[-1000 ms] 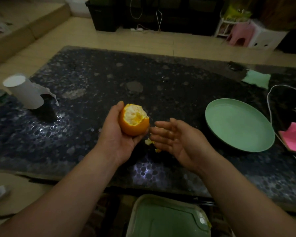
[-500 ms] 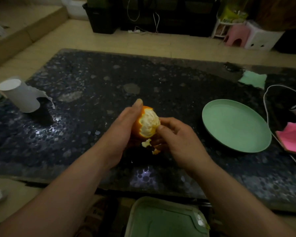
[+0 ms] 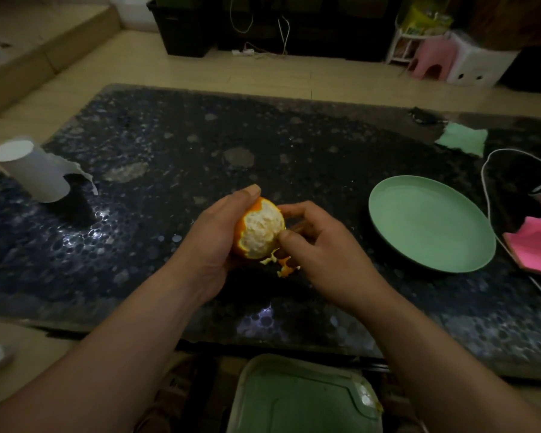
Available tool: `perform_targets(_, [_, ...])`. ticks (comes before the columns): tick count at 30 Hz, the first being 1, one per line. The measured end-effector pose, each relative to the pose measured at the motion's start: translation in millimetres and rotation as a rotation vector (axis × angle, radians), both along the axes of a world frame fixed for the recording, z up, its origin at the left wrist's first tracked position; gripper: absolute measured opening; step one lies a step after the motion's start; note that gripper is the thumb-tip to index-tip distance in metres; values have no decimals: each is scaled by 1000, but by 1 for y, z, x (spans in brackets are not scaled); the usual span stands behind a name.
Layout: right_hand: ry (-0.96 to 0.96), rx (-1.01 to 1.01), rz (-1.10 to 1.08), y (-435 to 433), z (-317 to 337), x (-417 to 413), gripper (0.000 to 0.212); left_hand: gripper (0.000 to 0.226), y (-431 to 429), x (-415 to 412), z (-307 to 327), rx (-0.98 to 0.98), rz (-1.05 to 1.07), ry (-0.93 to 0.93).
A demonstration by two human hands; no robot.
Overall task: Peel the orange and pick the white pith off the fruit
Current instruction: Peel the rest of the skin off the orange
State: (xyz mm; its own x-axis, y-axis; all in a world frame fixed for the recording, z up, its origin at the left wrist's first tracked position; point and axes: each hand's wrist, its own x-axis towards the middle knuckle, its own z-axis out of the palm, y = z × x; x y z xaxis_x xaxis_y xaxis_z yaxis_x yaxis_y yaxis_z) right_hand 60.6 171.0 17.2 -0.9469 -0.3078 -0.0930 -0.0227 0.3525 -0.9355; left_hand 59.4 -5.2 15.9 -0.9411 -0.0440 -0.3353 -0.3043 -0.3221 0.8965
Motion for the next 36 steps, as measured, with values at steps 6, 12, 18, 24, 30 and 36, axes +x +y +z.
perform_targets(6, [44,109,39,0,-2,-1,18,23,2,0,-3,-122,-15,83])
perform_targets(12, [73,99,-10,-4,-4,4,12,29,6,1,-6,-115,-35,97])
perform_targets(18, [40,62,-44,-6,-5,5,7,40,7,1,-9,-58,-21,51])
perform_targets(24, [20,111,9,-3,-6,2,21,35,12,3,-7,-83,13,62])
perform_targets(30, [-17,89,7,-1,-5,0,21,37,14,6,-7,-131,-2,42])
perform_targets(36, [-140,-8,35,5,6,-3,26,40,11,5,3,7,-33,-96])
